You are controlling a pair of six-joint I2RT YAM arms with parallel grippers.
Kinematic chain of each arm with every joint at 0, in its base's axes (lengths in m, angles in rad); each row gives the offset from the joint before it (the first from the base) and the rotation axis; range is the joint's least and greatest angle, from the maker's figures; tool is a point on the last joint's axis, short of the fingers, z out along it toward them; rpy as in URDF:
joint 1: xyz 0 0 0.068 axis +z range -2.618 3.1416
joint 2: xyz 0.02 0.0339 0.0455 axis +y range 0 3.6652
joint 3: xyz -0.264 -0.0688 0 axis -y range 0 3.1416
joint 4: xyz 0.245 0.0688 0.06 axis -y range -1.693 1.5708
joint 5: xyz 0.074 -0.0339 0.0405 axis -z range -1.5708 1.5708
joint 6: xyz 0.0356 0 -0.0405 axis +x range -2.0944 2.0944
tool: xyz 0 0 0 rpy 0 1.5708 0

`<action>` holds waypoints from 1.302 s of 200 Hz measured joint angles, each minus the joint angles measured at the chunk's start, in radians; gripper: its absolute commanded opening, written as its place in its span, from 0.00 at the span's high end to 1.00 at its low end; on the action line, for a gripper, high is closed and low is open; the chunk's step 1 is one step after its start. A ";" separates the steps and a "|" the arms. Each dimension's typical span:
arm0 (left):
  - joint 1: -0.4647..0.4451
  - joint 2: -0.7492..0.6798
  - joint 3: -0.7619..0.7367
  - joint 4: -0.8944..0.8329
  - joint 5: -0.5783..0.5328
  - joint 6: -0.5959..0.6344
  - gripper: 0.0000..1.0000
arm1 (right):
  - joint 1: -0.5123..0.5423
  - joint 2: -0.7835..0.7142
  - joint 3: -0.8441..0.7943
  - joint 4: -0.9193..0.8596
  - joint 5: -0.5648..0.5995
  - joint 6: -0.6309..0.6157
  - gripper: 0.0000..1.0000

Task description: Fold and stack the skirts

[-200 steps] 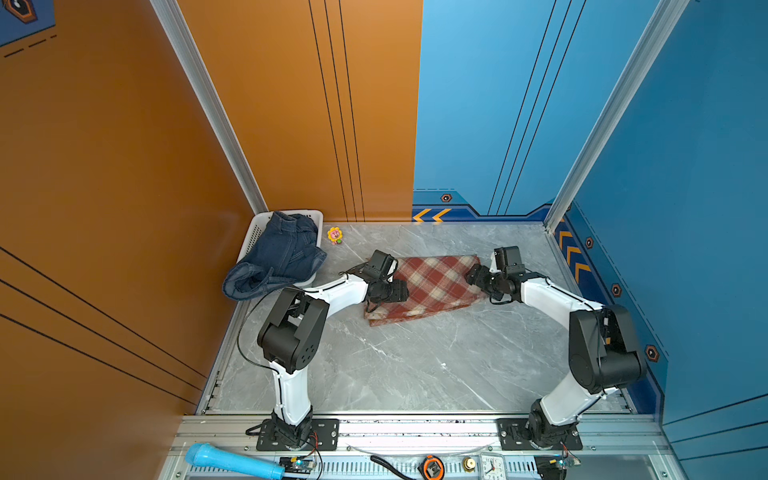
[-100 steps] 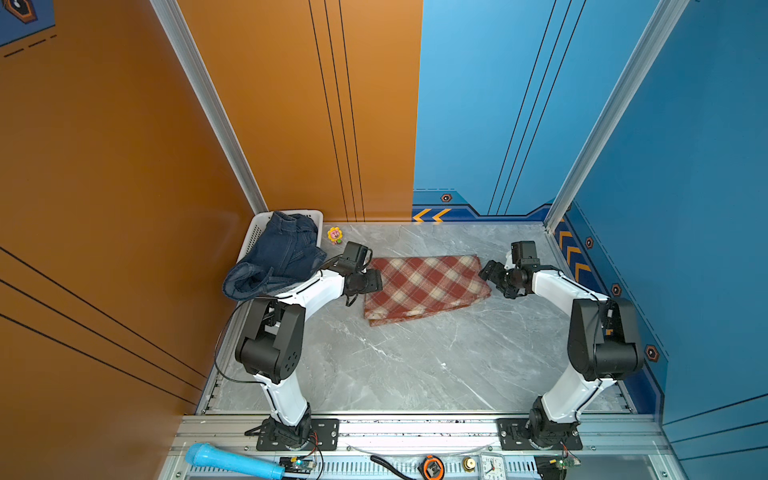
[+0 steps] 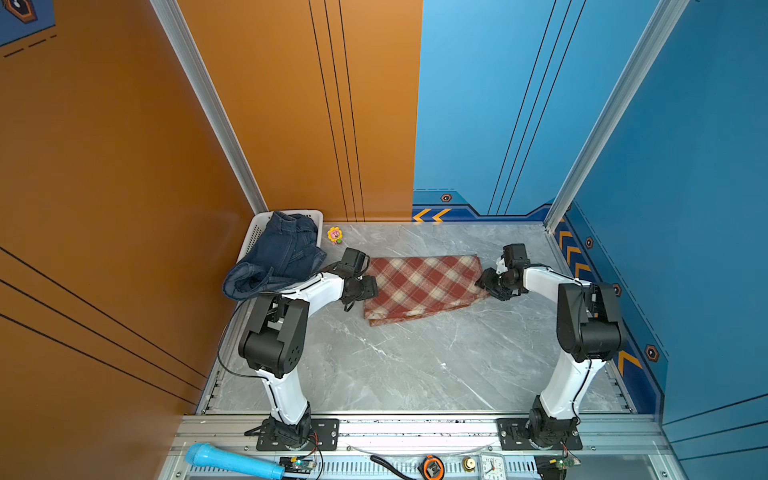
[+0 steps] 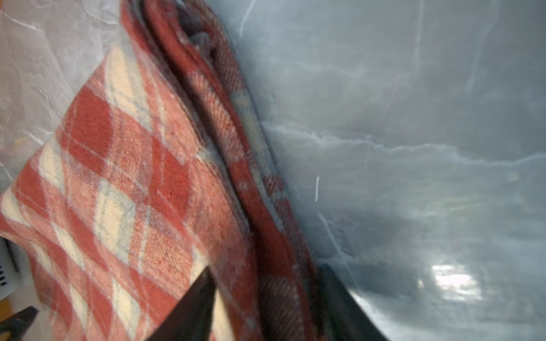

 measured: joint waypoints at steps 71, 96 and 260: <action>-0.005 0.047 -0.009 0.052 0.029 -0.017 0.53 | 0.018 -0.015 0.004 0.001 0.027 -0.013 0.98; -0.007 0.061 -0.009 0.083 0.042 -0.031 0.70 | 0.044 -0.057 0.025 -0.036 0.085 -0.048 0.97; -0.042 0.102 -0.028 0.246 0.124 -0.072 0.73 | 0.615 0.036 0.403 -0.081 0.140 -0.138 0.38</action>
